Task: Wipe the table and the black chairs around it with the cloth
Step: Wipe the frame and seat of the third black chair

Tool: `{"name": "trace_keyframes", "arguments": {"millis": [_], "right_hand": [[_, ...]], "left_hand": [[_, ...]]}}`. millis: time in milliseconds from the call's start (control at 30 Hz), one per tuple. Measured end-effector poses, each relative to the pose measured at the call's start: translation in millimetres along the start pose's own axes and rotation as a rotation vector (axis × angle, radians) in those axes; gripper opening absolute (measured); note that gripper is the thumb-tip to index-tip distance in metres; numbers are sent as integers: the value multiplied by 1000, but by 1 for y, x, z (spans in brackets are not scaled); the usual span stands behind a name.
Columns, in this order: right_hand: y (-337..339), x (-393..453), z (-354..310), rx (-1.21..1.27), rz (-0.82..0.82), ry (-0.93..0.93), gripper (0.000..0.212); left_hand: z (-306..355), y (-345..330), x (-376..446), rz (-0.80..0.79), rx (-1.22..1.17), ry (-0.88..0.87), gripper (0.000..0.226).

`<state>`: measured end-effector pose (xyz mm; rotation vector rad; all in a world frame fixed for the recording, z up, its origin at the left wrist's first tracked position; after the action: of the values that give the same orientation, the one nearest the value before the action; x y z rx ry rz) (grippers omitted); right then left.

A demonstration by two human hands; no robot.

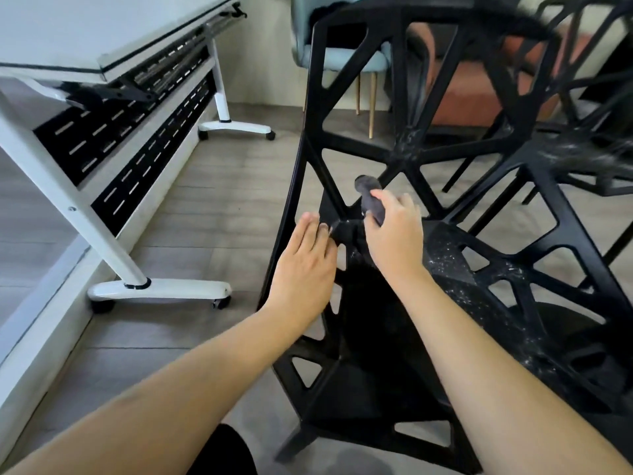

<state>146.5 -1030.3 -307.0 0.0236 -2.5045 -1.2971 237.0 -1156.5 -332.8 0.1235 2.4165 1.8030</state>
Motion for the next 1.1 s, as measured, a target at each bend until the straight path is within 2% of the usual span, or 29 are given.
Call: {"name": "trace_keyframes", "arguments": {"millis": [67,133,267,433,533,600,700,800,933,1100], "right_hand": [[-17,25,-9,-54,-19,89,41],[-48,44,-15,-134,-101,152,45],[-99,56,6,-195,-223,104,53],[-112,42,9,-448,-225,27,64],[-111,29,11,-519,-294,54,55],[-106,37,16,-510,-405,44,42],[-98,52,17,-566,-484,49,26],[-97,61,15,-613,-548,64,27],[-96,65,10,-652,-550,81,27],[-78,27,30,-578,-553,24,28]], "left_hand": [[-4,-16,18,-172,205,35,53],[-1,-23,24,-224,295,18,47],[8,-25,29,-137,284,-19,42],[8,-28,31,-129,257,-16,40],[8,-31,33,-137,238,-31,42],[8,-30,32,-122,248,-29,42],[7,-27,32,-119,237,-23,42],[7,-24,30,-116,236,-23,38],[8,-20,30,-75,194,-25,47],[6,-22,32,-67,194,12,43]]}}
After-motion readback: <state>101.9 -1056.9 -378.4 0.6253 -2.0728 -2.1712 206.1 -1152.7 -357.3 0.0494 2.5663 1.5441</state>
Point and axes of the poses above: each hand's wrist, its own x-axis towards the middle knuckle, its own y-axis out of the back of the hand, z = x × y, the point moved 8 cm from there along x, towards the middle knuckle, and after that the axes turned 15 degrees about -z, right-handed, at the moved point
